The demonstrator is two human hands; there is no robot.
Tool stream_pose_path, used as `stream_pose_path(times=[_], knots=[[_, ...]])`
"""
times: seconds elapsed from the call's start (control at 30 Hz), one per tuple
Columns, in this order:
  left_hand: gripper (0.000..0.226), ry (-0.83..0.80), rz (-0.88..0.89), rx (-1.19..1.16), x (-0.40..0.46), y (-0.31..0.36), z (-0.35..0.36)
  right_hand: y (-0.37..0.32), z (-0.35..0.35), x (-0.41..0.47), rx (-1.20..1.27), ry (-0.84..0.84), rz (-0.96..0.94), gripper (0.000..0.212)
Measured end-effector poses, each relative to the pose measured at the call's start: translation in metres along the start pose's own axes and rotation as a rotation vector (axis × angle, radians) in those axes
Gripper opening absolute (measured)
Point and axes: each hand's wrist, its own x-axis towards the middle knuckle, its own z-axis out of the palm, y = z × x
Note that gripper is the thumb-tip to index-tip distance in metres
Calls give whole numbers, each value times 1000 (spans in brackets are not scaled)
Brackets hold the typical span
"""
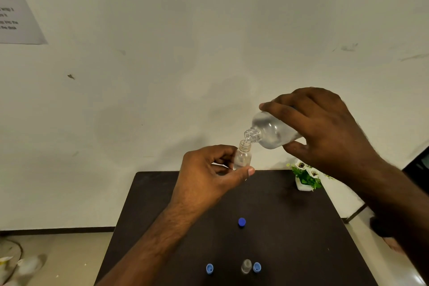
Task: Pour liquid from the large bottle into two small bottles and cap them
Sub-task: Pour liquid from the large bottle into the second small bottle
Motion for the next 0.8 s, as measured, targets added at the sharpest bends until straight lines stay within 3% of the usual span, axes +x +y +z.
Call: stream_pose_path(times=[0.8], knots=[[37,-1,9,11,0,0,-2,-2,1,1,4,7,5,66]])
